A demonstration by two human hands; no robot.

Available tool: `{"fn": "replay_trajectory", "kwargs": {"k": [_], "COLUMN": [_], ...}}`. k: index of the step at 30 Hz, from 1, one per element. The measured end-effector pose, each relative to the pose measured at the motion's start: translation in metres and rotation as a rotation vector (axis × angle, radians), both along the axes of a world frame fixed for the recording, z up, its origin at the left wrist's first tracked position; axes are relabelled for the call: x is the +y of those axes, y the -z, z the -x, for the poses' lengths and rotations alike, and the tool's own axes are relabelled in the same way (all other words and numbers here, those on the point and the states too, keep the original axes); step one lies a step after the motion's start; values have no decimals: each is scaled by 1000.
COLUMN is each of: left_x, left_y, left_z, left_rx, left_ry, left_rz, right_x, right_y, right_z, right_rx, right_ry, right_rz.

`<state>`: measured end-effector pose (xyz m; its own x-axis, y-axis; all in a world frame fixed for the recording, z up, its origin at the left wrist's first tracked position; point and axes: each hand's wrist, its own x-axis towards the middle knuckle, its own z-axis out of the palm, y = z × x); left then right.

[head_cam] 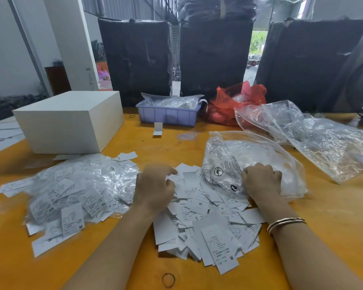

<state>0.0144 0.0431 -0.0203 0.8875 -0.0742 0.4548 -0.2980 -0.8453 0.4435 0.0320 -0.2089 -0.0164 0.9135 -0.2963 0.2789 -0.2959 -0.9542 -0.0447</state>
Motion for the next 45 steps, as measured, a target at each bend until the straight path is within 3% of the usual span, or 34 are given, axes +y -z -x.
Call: {"fn": "replay_trajectory", "kwargs": {"k": [5, 12, 16, 19, 21, 26, 31, 34, 37, 39, 42, 45], "left_x": [-10, -13, -14, -14, -13, -12, -12, -11, -10, -8, -5, -5], "left_y": [1, -3, -4, -5, -7, -13, -17, -17, -17, -17, -19, -19], "left_z": [6, 8, 7, 6, 6, 9, 11, 10, 7, 5, 3, 2], "left_rx": [-35, -39, -46, -38, -27, 172, 333, 313, 256, 212, 160, 124], "left_ry": [144, 186, 174, 169, 199, 413, 461, 467, 391, 352, 317, 330], "left_rz": [25, 157, 247, 297, 348, 545, 698, 702, 845, 956, 1067, 1110], "right_x": [2, 0, 2, 7, 17, 54, 73, 77, 78, 76, 78, 83], "right_y": [0, 0, 0, -3, -7, -15, -15, -16, -13, -10, -2, 1], "right_z": [1, 7, 9, 13, 18, 32, 39, 40, 40, 39, 35, 34], "right_rx": [-107, -407, -548, -684, -756, -404, -242, -252, -294, -262, -61, 13], "right_ry": [10, -49, -121, -256, -466, -842, -972, -960, -868, -809, -831, -833], "right_rz": [-7, -311, -380, -385, -535, -1149, -1253, -1251, -1181, -926, -354, -155]}}
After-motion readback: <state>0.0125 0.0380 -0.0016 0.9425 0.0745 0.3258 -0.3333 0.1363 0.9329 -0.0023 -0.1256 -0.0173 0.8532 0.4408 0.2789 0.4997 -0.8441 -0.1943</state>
